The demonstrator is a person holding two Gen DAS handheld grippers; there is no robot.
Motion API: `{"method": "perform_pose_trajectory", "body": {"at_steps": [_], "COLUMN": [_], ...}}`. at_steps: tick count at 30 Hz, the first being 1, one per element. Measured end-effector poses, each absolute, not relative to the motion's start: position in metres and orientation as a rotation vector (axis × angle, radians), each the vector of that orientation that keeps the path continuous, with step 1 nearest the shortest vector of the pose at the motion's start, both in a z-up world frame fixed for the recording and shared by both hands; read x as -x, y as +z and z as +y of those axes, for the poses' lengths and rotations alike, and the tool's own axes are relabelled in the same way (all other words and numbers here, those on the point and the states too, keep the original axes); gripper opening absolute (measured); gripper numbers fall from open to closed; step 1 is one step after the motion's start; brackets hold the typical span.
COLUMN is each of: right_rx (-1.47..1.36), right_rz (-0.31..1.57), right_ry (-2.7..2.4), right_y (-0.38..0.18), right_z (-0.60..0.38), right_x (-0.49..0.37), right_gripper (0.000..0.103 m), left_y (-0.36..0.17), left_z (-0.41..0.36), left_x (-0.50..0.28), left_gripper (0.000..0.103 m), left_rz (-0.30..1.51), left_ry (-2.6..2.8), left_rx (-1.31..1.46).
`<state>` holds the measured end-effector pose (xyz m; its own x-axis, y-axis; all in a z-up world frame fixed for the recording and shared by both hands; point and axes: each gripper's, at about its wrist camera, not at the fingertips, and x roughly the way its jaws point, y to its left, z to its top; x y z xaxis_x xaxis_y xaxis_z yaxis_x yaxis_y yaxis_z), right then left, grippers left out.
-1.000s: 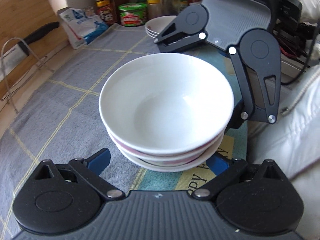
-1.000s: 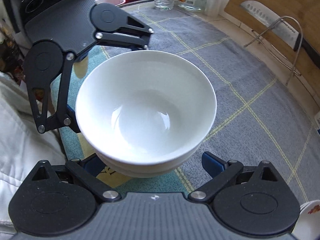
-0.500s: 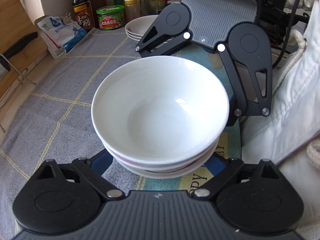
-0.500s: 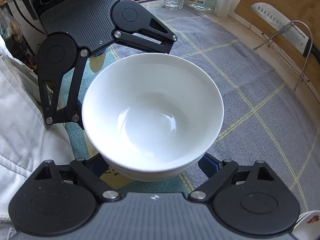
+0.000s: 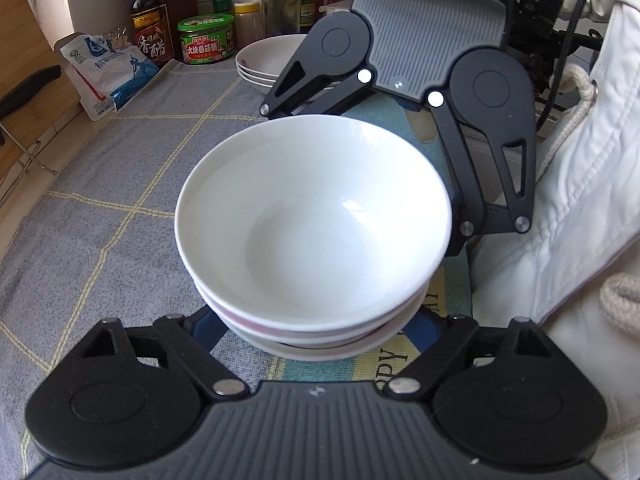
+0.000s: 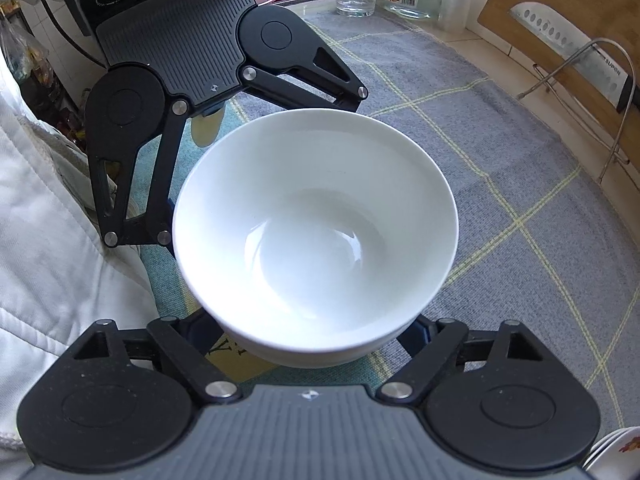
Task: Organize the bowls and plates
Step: 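Carry the bowl stack with both tools and lower it onto the plate stack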
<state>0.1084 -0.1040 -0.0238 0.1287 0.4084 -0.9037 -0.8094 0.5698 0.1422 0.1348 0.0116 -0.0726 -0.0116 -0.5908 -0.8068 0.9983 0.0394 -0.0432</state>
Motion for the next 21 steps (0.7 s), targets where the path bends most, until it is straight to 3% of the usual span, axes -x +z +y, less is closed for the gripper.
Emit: {"method": "perform_pose_trajectory", "body": {"at_steps": [21], "right_rx": [0.461], "right_rz": [1.081], "right_ry": [0.909], "right_y": [-0.017], "right_z": [-0.1028], "right_x": [-0.1043], "right_gripper": [0.093], "left_y": [-0.0682], "left_z": [0.0105], "left_x": [-0.1343], "left_gripper": [0.089], "left_rz": [0.781], "left_ry": [-1.405], "left_rx": [-0.674]}}
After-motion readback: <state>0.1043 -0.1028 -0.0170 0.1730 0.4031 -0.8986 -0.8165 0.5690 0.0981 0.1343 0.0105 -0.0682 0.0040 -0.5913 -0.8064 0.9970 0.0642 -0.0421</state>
